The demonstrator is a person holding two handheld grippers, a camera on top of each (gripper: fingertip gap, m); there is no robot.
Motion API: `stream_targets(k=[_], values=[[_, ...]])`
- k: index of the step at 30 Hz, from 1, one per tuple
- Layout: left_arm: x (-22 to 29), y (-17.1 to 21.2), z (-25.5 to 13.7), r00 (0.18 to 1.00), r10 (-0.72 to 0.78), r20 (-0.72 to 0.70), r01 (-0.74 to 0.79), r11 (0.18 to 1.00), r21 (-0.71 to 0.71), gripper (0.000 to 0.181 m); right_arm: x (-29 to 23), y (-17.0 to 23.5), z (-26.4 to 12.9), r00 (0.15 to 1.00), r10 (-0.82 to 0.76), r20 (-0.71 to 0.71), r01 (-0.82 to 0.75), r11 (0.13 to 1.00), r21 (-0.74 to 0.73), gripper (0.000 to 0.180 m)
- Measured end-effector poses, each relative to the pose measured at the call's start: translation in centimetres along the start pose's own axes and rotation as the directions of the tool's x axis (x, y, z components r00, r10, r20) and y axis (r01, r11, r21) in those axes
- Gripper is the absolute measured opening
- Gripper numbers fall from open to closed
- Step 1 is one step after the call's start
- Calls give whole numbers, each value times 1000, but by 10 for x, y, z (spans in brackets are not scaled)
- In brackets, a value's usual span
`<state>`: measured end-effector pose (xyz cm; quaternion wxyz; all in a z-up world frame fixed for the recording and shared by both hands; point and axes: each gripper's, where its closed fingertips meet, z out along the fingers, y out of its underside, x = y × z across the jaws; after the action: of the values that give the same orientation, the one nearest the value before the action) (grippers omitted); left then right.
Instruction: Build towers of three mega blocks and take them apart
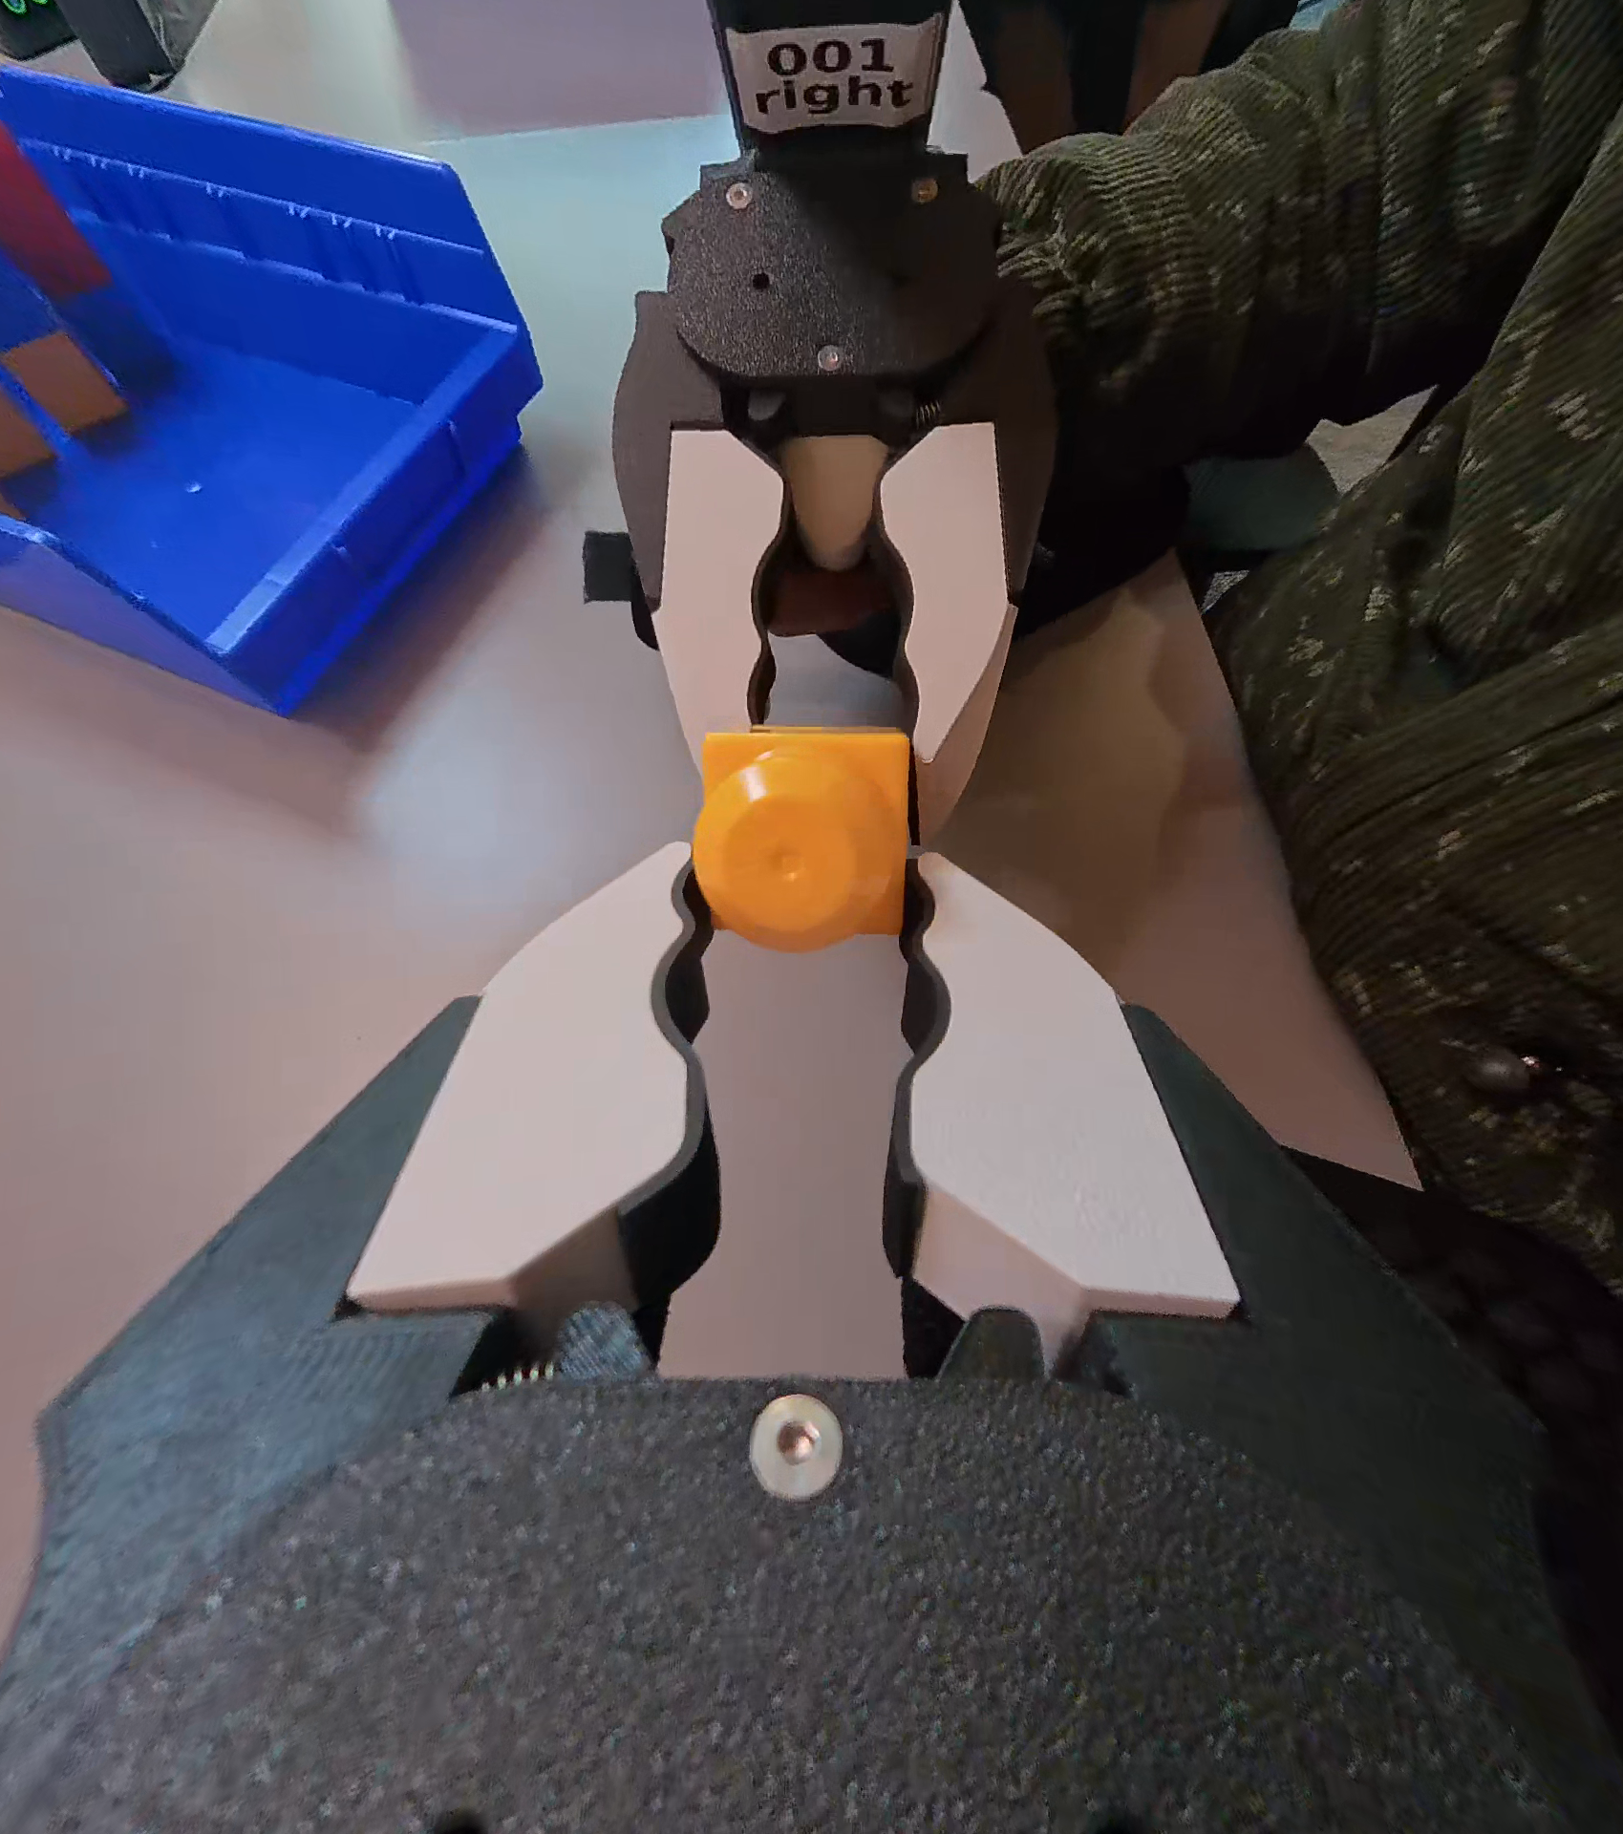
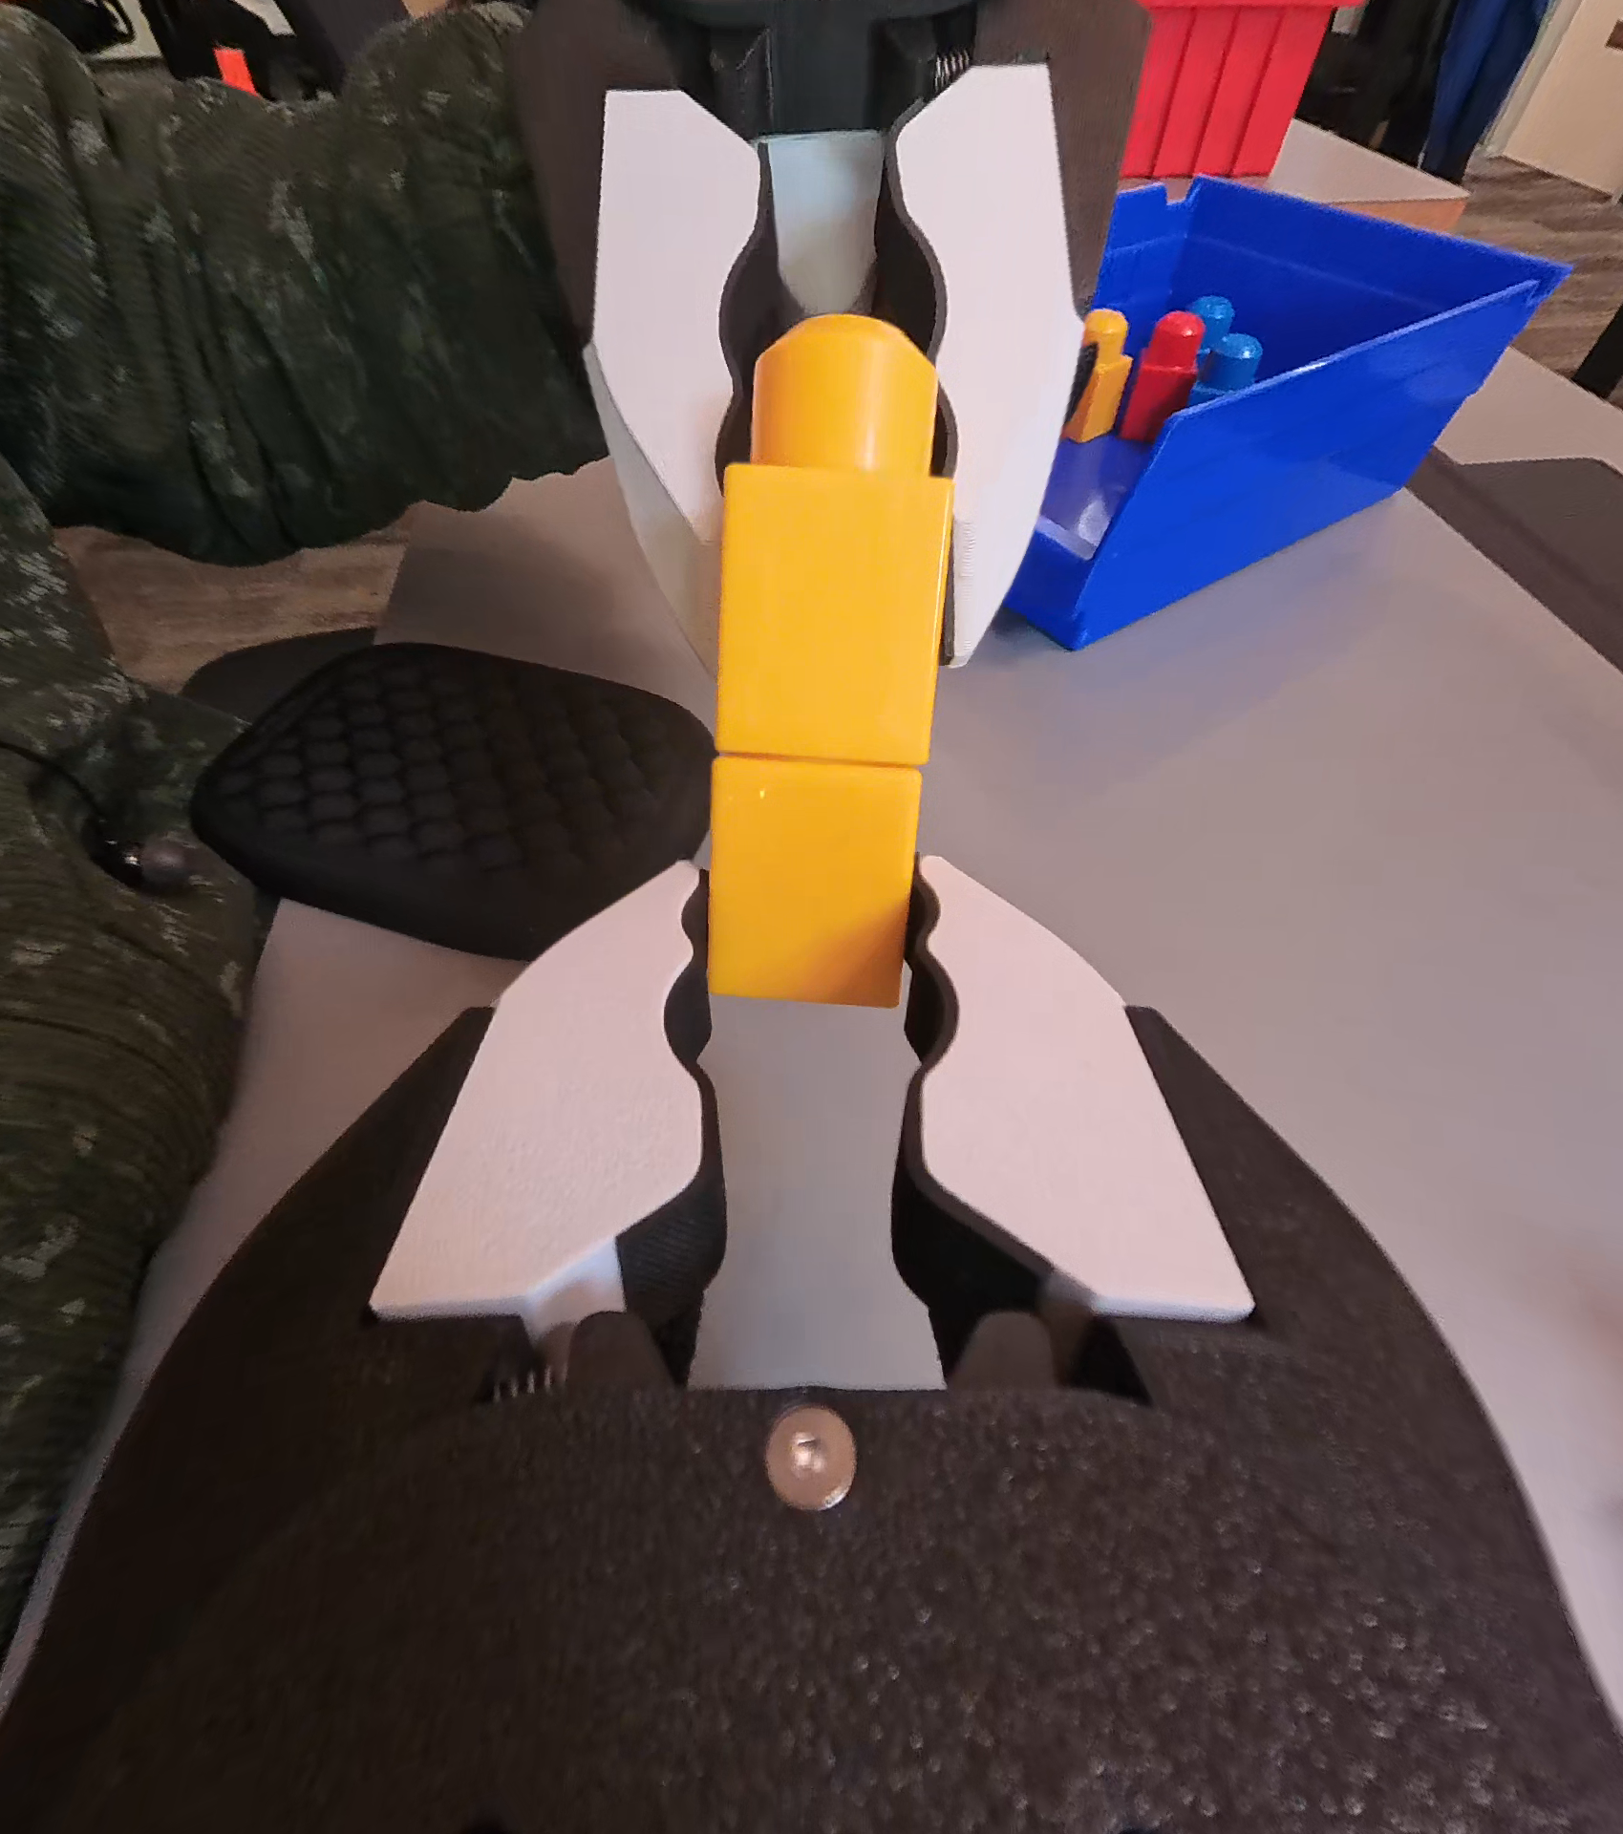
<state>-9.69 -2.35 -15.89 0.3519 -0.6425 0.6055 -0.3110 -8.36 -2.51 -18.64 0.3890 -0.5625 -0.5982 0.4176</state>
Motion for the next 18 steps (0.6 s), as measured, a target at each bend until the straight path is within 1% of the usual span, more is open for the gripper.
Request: stream_targets(k=[4, 9, 11, 12, 13, 14, 16, 18], values=[[1, 5, 2, 1000, 27, 12, -27, 999, -43, 37, 0, 3, 2, 1000, -15, -11, 15, 1000, -24, 36], [3, 7, 3, 998, 54, 27, -52, 997, -53, 37, -2, 5, 3, 1000, -18, -4, 18, 999, -30, 36], [3, 4, 0, 998, 56, 43, -54, 998, -37, 37, -4, 3, 4, 1000, -12, 5, 12, 1000, -18, 37], [0, 2, -5, 996, 52, 77, -50, 998, -37, 42, -4, -1, 4, 1000, -8, 4, 8, 1000, -5, 37], [-6, 0, -14, 991, 50, 121, -45, 998, -48, 50, -3, -2, 4, 1000, -13, -3, 13, 1000, -3, 37], [-13, -1, -27, 986, 43, 160, -35, 998, -52, 51, 1, 0, 3, 999, -25, -27, 25, 1000, -12, 37], [-40, -2, -67, 954, 6, 300, 7, 999, -42, 45, 10, 7, 1, 998, -7, -56, 5, 1000, -28, 37], [-78, 9, -118, 885, -68, 461, 94, 995, -35, 41, 15, 7, -1, 998, 47, -52, -48, 999, -8, 37]])
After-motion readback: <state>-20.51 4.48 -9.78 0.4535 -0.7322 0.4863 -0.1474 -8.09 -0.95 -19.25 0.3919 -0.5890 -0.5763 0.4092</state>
